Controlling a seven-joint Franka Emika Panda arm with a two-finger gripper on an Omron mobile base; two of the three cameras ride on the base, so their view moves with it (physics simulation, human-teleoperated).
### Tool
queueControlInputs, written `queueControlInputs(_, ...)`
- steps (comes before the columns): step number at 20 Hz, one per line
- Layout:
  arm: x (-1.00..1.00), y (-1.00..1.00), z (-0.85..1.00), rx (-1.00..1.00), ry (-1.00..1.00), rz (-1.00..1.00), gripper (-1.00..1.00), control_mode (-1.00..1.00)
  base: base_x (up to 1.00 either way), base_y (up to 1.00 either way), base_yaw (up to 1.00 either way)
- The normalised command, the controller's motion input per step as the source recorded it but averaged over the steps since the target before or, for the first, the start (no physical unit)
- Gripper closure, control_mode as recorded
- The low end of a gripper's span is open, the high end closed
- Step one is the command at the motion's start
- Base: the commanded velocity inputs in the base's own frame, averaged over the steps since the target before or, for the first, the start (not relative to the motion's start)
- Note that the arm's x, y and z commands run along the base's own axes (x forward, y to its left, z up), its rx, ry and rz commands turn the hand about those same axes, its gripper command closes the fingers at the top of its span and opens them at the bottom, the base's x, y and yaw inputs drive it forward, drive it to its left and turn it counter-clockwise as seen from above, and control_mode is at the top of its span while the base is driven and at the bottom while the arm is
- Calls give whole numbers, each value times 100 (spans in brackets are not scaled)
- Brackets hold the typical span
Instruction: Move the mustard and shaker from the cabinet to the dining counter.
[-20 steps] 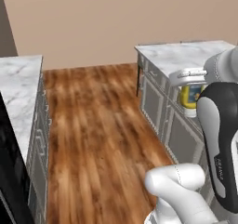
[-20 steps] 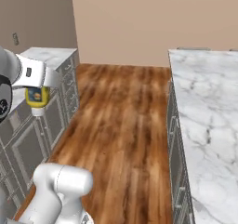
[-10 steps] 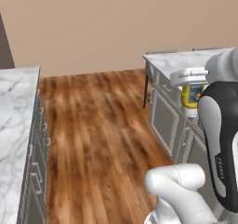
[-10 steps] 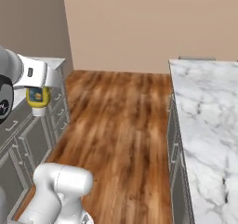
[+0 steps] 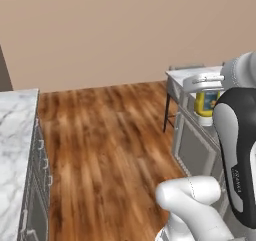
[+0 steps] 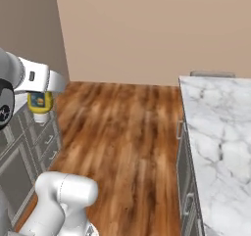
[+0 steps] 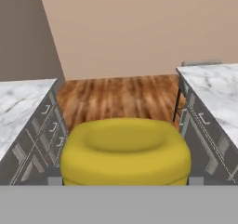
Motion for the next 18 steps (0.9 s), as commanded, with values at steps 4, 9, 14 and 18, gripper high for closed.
queueControlInputs(4,0,0,0,0,0,0,100,100,100,20,-4)
queueControlInputs(9,0,0,0,0,0,0,100,100,100,22,-4)
queueControlInputs(14,0,0,0,0,0,0,100,100,100,30,-5)
queueControlInputs(18,0,0,0,0,0,0,100,100,100,34,-6)
